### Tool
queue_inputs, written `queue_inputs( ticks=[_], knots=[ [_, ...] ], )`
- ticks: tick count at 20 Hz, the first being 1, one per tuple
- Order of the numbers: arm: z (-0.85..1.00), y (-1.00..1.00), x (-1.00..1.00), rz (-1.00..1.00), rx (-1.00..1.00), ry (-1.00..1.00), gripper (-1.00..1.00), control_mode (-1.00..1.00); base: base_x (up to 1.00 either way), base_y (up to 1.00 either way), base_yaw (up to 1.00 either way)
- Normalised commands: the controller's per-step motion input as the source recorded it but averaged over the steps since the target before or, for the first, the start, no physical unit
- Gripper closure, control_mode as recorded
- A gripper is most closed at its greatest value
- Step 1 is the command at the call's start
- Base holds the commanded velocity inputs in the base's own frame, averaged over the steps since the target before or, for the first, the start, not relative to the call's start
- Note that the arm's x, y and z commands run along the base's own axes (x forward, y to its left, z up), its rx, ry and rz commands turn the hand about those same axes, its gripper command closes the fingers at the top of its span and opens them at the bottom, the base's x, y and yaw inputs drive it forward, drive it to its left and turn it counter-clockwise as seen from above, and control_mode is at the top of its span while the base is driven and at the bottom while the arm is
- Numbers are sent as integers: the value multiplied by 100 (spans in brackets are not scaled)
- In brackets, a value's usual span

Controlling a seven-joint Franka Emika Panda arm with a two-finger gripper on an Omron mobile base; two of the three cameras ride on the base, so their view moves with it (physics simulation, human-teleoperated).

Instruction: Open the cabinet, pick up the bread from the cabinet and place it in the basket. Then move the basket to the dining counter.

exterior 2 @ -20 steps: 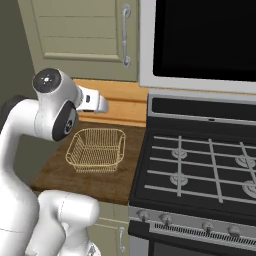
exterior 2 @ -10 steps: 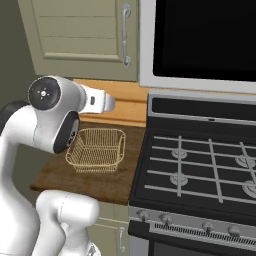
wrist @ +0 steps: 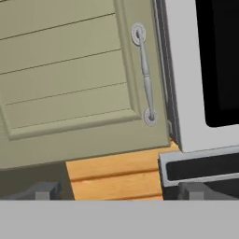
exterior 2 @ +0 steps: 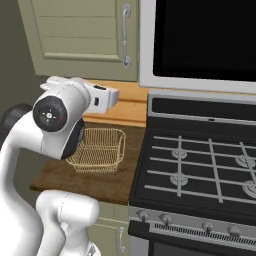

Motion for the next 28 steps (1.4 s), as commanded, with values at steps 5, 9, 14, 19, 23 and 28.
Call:
queue_inputs(
  ticks=[5, 9, 14, 19, 23, 28],
  knots=[
    [36, -4, -5, 0, 3, -19, -100, -100, 0, 0, 0],
    [41, 0, -27, 0, 0, -13, -100, -100, 0, 0, 0],
    [34, 0, -17, 0, 0, -11, -100, -100, 0, 0, 0],
    [6, -12, 2, -2, -4, -10, -100, -100, 0, 0, 0],
    [-6, -11, 52, -6, -10, -11, -100, -100, 0, 0, 0],
    [-2, -14, 74, -2, -3, -8, -100, -100, 0, 0, 0]
  ],
)
